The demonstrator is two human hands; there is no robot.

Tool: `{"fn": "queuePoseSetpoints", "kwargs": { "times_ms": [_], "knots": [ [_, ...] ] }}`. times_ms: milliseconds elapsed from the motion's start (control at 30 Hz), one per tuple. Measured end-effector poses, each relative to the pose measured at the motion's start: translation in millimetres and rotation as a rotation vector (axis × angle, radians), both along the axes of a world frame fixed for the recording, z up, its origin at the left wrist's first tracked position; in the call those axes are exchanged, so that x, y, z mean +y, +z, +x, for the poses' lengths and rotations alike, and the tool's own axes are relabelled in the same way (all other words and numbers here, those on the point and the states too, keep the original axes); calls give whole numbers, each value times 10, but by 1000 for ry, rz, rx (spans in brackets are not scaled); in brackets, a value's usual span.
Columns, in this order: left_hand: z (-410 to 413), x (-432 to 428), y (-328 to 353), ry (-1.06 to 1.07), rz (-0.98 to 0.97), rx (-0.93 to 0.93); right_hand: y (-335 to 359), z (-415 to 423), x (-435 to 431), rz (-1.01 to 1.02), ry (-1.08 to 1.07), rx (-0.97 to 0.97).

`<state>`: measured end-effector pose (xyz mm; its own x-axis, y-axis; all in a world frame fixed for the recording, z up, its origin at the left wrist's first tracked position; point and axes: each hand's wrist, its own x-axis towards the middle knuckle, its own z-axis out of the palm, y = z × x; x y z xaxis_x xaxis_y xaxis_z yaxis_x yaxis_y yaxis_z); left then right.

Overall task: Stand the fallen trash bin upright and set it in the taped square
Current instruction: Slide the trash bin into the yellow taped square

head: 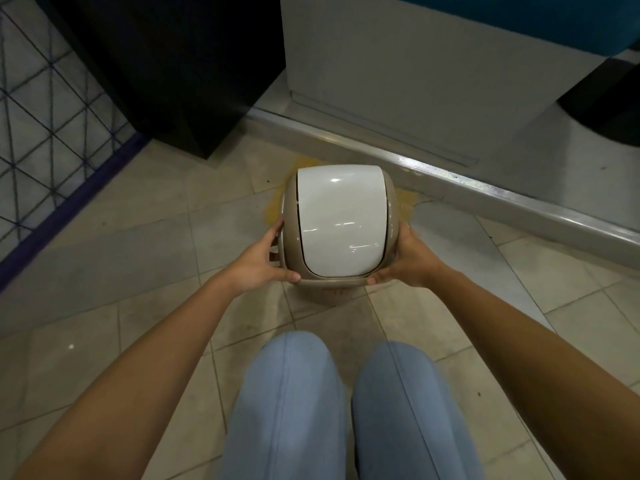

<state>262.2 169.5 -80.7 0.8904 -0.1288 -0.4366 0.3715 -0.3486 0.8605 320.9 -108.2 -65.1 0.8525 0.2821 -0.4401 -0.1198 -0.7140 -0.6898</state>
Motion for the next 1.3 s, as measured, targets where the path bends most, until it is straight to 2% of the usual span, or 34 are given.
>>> {"fn": "queuePoseSetpoints", "kwargs": {
  "times_ms": [367,500,667,767,933,1100,1300],
  "knots": [
    [368,68,30,-27,-27,30,-6,260,27,67,-21,-27],
    [444,69,-10,-22,-118,66,-8,375,-57,32,6,1],
    [454,30,-81,126,-252,110,34,481,-126,82,4,115],
    [427,3,-96,146,-307,76,33,495,-151,101,-10,131],
    [455,-44,-105,296,-426,62,43,500,-155,118,-14,144],
    [502,-126,-116,394,-370,63,54,493,-133,116,17,137],
    [641,-300,-88,541,-241,10,39,483,-75,134,-49,56]
  ]
}}
